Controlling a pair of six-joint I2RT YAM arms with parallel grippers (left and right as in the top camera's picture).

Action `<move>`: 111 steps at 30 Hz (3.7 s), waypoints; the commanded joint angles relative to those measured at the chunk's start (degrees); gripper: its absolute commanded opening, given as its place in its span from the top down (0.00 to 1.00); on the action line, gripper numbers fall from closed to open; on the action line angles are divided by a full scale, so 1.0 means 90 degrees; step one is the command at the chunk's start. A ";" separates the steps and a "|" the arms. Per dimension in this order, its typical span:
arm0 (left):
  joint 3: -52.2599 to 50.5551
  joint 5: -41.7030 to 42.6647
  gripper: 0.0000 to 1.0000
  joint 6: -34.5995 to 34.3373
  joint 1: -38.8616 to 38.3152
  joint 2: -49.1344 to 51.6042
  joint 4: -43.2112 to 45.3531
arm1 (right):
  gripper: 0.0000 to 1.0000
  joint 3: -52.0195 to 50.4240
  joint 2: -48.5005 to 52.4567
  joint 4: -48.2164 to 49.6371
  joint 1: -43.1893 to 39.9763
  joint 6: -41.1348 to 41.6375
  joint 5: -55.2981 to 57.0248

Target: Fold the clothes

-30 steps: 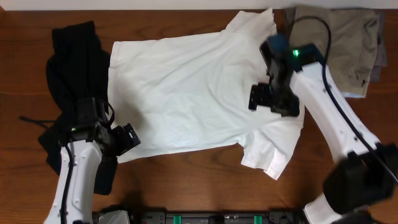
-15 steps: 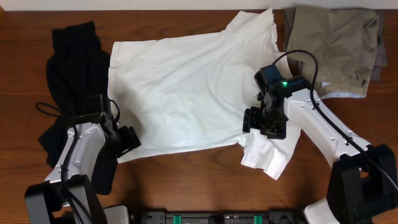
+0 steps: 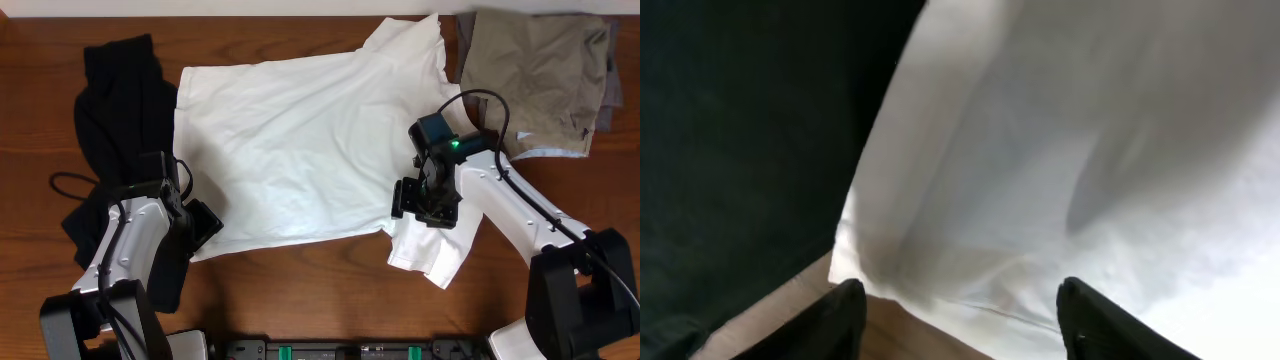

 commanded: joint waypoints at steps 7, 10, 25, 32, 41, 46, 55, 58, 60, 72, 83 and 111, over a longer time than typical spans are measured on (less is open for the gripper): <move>-0.0199 -0.0520 0.49 -0.1943 0.0022 0.0061 -0.0039 | 0.33 -0.0036 -0.0051 0.0024 0.0034 0.0323 0.0034; -0.0338 -0.0627 0.49 -0.2455 0.0022 0.0061 -0.0039 | 0.32 -0.0036 -0.0051 0.0022 0.0032 0.0444 0.0034; -0.0444 -0.0981 0.49 -0.3310 0.0019 0.0061 0.0432 | 0.31 -0.0036 -0.0051 -0.0005 0.0034 0.0619 -0.0041; -0.0665 -0.0610 0.47 -0.3308 0.0022 0.0061 0.0442 | 0.32 -0.0036 -0.0053 -0.0017 0.0034 0.0780 -0.0044; -0.1059 -0.0554 0.26 -0.3303 0.0022 0.0063 0.0510 | 0.33 -0.0036 -0.0053 -0.0151 0.0015 0.0857 -0.0041; -0.1061 -0.0554 0.69 -0.2892 0.0022 0.0063 0.0646 | 0.38 -0.0036 -0.0053 -0.0172 -0.0019 0.0857 -0.0041; -0.1061 -0.0556 0.94 -0.2667 0.0022 0.0063 0.0865 | 0.66 -0.0036 -0.0053 -0.0408 -0.0085 0.1241 -0.0005; -0.1061 -0.0556 0.94 -0.2667 0.0022 0.0061 0.0925 | 0.73 -0.0036 -0.0053 -0.0561 -0.0180 0.1785 0.0226; -0.1061 -0.0556 0.94 -0.2667 0.0022 0.0061 0.0988 | 0.73 -0.0036 -0.0051 -0.0656 -0.0231 0.2154 0.0418; -0.1061 -0.0559 0.94 -0.2679 0.0022 0.0061 0.1154 | 0.66 -0.0041 -0.0051 -0.1977 -0.0403 0.3757 0.1134; -0.1061 -0.0561 0.94 -0.2492 0.0022 0.0061 0.1248 | 0.61 -0.0857 -0.0051 -0.1591 -0.0350 0.3694 0.1090; -0.1061 -0.0561 0.94 -0.2297 0.0022 0.0061 0.1343 | 0.59 -0.2810 -0.0051 0.0510 -0.0029 0.2790 0.0168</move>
